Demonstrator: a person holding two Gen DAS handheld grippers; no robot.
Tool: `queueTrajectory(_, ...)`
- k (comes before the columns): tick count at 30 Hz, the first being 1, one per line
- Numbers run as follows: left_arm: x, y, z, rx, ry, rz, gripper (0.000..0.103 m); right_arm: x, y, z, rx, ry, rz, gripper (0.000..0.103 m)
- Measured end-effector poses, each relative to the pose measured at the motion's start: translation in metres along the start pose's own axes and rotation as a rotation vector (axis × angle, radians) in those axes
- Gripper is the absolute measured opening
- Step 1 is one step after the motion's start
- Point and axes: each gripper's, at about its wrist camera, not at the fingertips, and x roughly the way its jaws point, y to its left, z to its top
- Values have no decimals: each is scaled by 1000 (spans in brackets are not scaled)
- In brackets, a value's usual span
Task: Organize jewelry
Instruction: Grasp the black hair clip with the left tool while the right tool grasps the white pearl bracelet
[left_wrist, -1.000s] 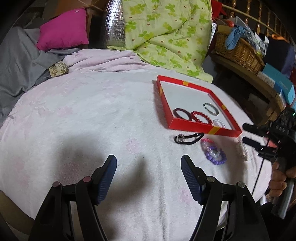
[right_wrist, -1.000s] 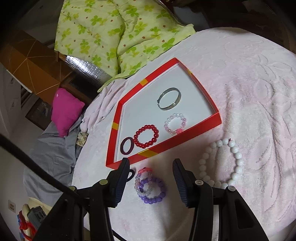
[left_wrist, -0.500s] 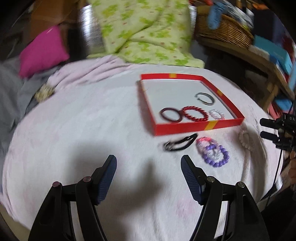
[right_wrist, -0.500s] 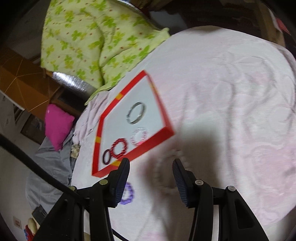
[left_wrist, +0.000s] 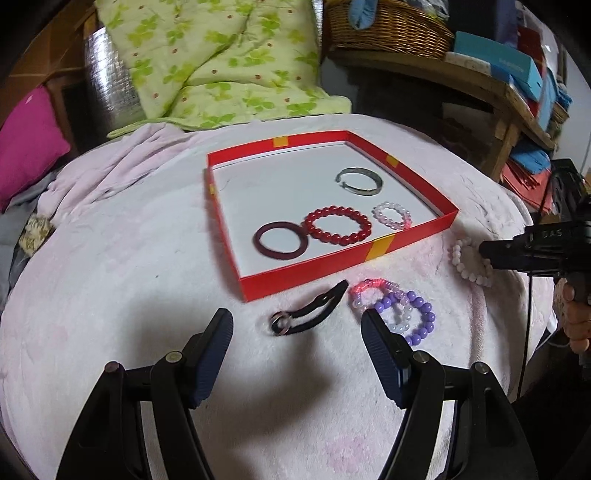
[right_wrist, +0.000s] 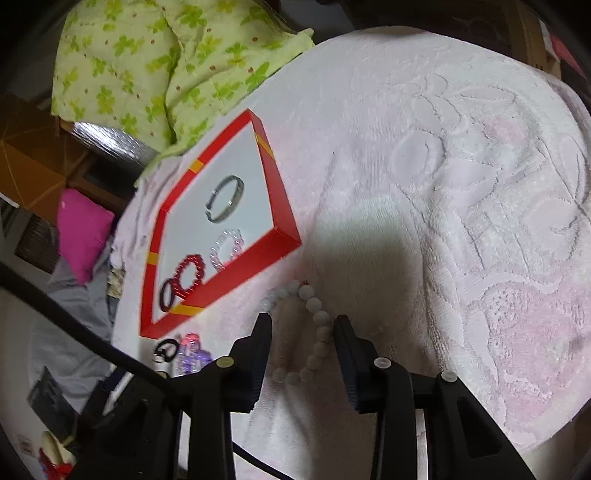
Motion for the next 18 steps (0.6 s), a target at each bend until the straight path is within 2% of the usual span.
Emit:
queueTrajectory(7, 20, -3, 7, 64, 37, -11, 73, 7, 9, -4, -66, -13, -71, 22)
queueTrajectory(12, 27, 5, 10, 43, 48, -38, 72, 10, 12, -7, -88, -18, -91, 20)
queueTrajectory(14, 30, 6, 10, 43, 53, -44, 68, 10, 12, -7, -93, -21, -96, 19)
queueTrajectory(16, 33, 4, 9, 50, 66, -57, 53, 11, 12, -7, -99, -23, -100, 19)
queueTrajectory(18, 37, 1, 7, 66, 82, -59, 50, 11, 13, -7, -101, -25, -102, 19)
